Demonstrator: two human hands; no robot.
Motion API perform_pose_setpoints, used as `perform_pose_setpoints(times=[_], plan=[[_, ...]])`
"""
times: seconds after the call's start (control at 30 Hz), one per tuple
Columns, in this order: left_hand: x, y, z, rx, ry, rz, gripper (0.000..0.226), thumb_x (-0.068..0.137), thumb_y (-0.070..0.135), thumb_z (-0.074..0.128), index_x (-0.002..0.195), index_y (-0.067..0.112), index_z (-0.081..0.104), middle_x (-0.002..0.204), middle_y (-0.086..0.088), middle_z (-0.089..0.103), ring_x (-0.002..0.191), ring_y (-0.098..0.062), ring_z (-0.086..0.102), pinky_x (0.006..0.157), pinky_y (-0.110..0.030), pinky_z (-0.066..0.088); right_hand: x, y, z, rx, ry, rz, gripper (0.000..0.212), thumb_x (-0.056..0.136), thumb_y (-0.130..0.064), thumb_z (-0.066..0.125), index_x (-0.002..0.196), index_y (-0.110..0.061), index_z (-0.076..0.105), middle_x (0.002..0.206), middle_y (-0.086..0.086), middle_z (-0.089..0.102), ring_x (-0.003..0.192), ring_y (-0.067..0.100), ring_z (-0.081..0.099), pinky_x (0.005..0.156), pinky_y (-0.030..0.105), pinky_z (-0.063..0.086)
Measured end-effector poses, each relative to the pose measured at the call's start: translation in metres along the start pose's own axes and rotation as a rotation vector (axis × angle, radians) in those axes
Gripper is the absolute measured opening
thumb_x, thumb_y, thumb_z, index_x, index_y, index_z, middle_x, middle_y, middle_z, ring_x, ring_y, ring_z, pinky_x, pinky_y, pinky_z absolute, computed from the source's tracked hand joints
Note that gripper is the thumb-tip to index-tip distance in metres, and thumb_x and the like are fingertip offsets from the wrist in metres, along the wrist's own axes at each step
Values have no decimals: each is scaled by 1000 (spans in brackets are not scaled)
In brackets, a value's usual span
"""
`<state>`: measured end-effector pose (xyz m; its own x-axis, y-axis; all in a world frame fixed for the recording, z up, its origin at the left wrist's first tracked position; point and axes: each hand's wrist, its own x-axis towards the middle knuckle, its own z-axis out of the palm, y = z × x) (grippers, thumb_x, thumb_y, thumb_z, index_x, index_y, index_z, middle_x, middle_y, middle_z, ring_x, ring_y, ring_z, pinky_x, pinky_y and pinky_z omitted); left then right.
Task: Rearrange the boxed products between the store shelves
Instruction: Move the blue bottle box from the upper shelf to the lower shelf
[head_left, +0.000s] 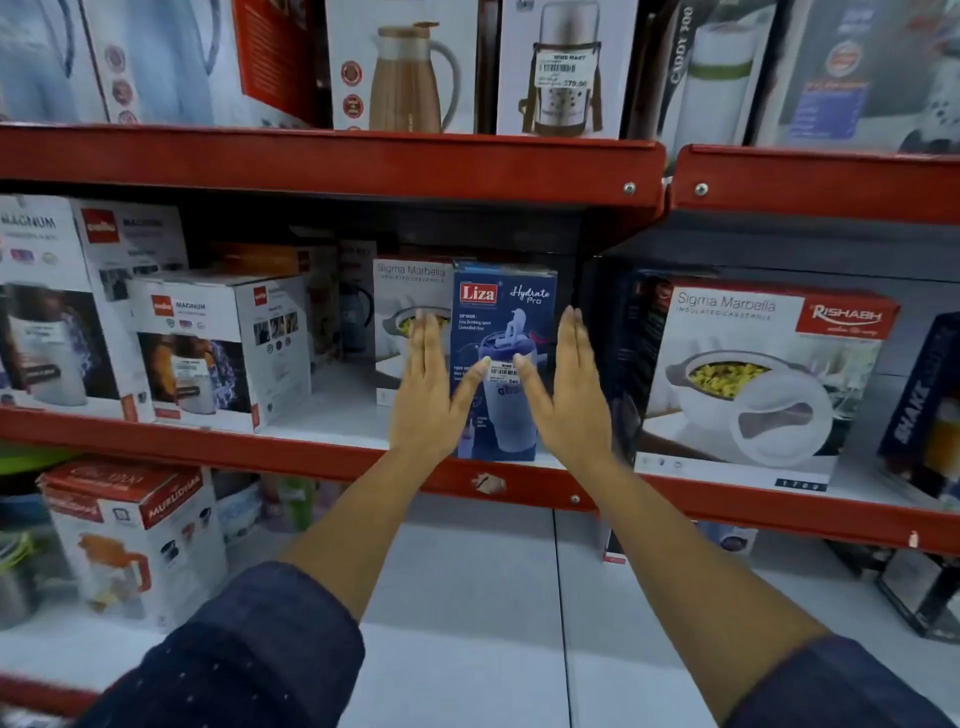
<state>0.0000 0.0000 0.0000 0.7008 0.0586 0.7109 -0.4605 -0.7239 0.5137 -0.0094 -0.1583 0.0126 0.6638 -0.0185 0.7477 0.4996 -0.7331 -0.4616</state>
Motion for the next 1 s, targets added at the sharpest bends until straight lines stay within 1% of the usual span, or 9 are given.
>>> perform_pose_setpoints(times=[0.07,0.13,0.2,0.27,0.37,0.6,0.67,0.8,1.0], plan=[[8,-1,2,-164,-106,-73,85,88,69,42,153,23,13,160,-10,25,147,-25,26,118,-52,27,13,-1,7,159,-74,96,77,94,-51,46,154,-19,10,162,5,22,147,20,26,118,37,28],[13,-5,3,-260,-158,-88,83,85,72,42,150,24,21,149,-6,44,135,-22,46,109,-52,41,22,0,10,277,-112,182,74,90,-52,53,150,-22,22,148,4,48,131,22,50,106,41,45],[13,-7,6,-310,-177,-109,78,87,65,46,148,21,26,144,-4,51,129,-19,52,106,-49,45,25,1,10,337,-118,234,62,89,-40,62,142,-20,37,133,3,61,116,19,61,94,33,51],[8,-3,5,-344,-151,-77,68,93,53,50,148,19,28,142,-4,54,127,-16,54,105,-46,47,20,2,7,383,-71,214,54,88,-33,65,136,-19,44,127,2,64,106,13,61,86,24,52],[-5,2,5,-390,-75,-60,58,98,35,54,148,19,30,138,-1,57,121,-11,57,101,-34,50,6,0,7,404,1,173,55,88,-33,66,137,-20,45,126,0,65,108,10,62,81,11,47],[-23,31,-23,-483,90,-25,52,96,26,58,144,18,38,125,4,64,110,-4,63,90,-18,52,-13,-29,-11,468,148,77,66,87,-36,68,144,-25,38,124,-4,68,108,8,66,90,35,57],[-29,42,-37,-523,102,-24,52,96,24,60,143,17,40,122,6,64,109,0,63,89,-13,51,-17,-40,-21,462,168,62,68,86,-39,68,145,-27,37,122,-4,69,105,8,67,88,37,58],[-50,56,-61,-556,86,-17,51,93,24,62,141,21,43,122,10,66,111,2,63,91,-21,55,-38,-58,-46,517,153,71,69,83,-39,71,144,-27,40,118,-9,70,102,4,69,83,34,60],[-108,57,-78,-568,58,-54,57,87,25,66,139,12,46,119,11,68,109,0,66,88,-24,58,-100,-68,-68,675,71,110,67,83,-17,73,143,-16,44,127,-4,67,112,5,65,88,29,58]])
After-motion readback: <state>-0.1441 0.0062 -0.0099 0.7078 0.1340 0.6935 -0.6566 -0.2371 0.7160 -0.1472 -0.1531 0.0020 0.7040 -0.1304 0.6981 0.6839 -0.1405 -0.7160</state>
